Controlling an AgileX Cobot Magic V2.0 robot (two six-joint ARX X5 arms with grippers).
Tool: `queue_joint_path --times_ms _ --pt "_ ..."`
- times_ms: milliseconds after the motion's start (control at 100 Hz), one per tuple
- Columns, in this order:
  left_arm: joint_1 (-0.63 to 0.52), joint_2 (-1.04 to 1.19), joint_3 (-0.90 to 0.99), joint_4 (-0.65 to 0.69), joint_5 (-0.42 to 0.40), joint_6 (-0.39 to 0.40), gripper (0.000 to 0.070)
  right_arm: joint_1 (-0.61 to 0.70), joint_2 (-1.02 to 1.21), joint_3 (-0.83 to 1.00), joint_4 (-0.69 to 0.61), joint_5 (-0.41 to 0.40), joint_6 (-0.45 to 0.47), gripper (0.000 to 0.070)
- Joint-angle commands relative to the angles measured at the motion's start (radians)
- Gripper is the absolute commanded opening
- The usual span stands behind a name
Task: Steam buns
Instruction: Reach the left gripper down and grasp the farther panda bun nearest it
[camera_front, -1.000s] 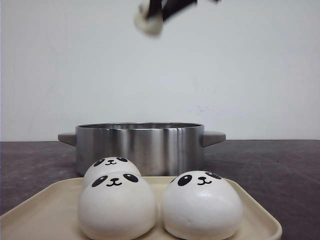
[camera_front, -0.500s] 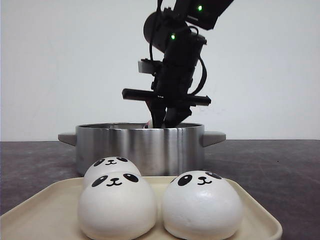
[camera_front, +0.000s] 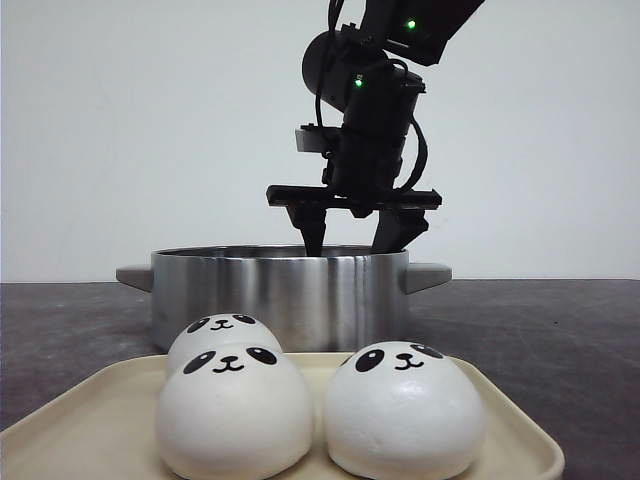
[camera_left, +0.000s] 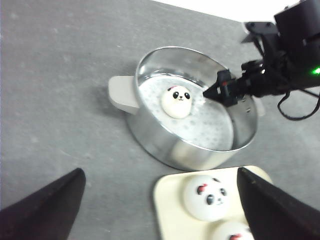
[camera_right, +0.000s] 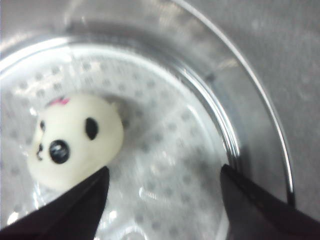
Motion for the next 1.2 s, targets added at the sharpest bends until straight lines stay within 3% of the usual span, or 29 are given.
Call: queue_joint_path --times_ms 0,60,100,140,460,630,900,1050,1190 --pt "-0.003 0.003 0.013 0.013 0.051 -0.064 0.0578 0.008 -0.011 0.063 -0.039 0.005 0.002 0.0188" --pt "-0.010 0.013 0.013 0.017 0.121 -0.064 0.0486 0.010 -0.044 0.090 -0.078 0.000 -0.014 0.0001" --pt "-0.023 0.023 0.013 0.017 0.146 -0.063 0.0384 0.017 -0.074 0.100 -0.087 -0.002 -0.023 0.0004" --pt "-0.037 0.036 0.013 0.017 0.149 -0.063 0.0345 0.027 -0.114 0.104 -0.089 -0.002 -0.025 0.0004" --pt "-0.258 0.272 0.013 0.103 0.129 -0.080 0.0375 0.185 -0.528 0.104 -0.107 -0.002 -0.081 0.0003" --pt "-0.411 0.435 0.013 0.178 0.032 -0.118 0.0613 0.279 -0.702 0.104 -0.107 0.013 -0.080 0.0003" --pt "-0.555 0.690 0.013 0.290 -0.059 -0.152 0.0615 0.344 -0.853 0.104 -0.110 0.033 -0.080 0.0003" --pt "-0.584 0.802 0.013 0.328 -0.153 -0.182 0.0638 0.344 -0.887 0.104 -0.147 0.063 -0.077 0.0003" --pt "-0.585 0.877 0.013 0.364 -0.166 -0.196 0.0643 0.345 -0.897 0.104 -0.205 0.111 -0.075 0.0003"
